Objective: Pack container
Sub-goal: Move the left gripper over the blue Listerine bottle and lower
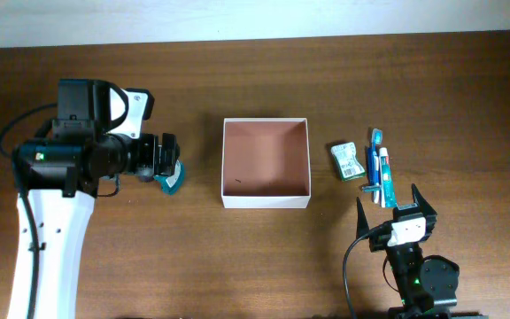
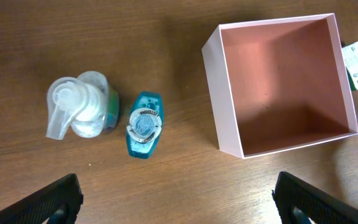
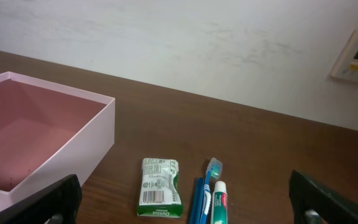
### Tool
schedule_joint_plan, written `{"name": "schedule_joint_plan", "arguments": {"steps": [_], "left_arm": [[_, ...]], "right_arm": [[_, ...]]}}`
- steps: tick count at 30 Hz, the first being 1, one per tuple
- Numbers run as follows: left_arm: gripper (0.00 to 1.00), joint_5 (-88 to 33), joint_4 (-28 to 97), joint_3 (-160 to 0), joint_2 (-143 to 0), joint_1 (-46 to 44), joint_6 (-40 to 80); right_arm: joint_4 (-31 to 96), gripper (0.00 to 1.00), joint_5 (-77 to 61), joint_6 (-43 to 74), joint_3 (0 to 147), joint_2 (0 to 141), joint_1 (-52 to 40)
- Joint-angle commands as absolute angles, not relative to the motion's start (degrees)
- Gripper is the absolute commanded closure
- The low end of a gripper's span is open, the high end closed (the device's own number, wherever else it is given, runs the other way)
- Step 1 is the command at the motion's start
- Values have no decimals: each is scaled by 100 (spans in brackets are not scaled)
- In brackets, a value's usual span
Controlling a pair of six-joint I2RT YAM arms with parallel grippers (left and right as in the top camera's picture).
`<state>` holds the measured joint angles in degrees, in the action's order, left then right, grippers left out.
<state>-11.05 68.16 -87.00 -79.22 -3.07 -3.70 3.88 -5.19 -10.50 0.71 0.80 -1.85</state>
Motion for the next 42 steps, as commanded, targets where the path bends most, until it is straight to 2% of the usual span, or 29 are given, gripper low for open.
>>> {"name": "schedule_joint_plan", "arguments": {"steps": [1,6,7,10,13,42], "left_arm": [[1,-1286,6818,-8812,-8018,-294,-482],[2,-1286,6820,-8809,-8152,-298,-482],[7,-1286,6827,-8809,-8187,-301,-482],[11,-1282,6851,-8805,-8322,-301,-482],[19,-1275,6842,-8805,-8488,-298,-480],[21,-1262,6643,-8805,-9776,-298,-438]], "right_arm": [[408,2,-467,-1028,32,30,-143],[408,2,-467,-1026,32,30,-143],[408,2,-467,-1028,32,30,-143],[408,2,-467,-1028,32,30,-143],[408,2,-467,-1028,32,30,-143],[408,2,-467,-1028,32,30,-143]]}}
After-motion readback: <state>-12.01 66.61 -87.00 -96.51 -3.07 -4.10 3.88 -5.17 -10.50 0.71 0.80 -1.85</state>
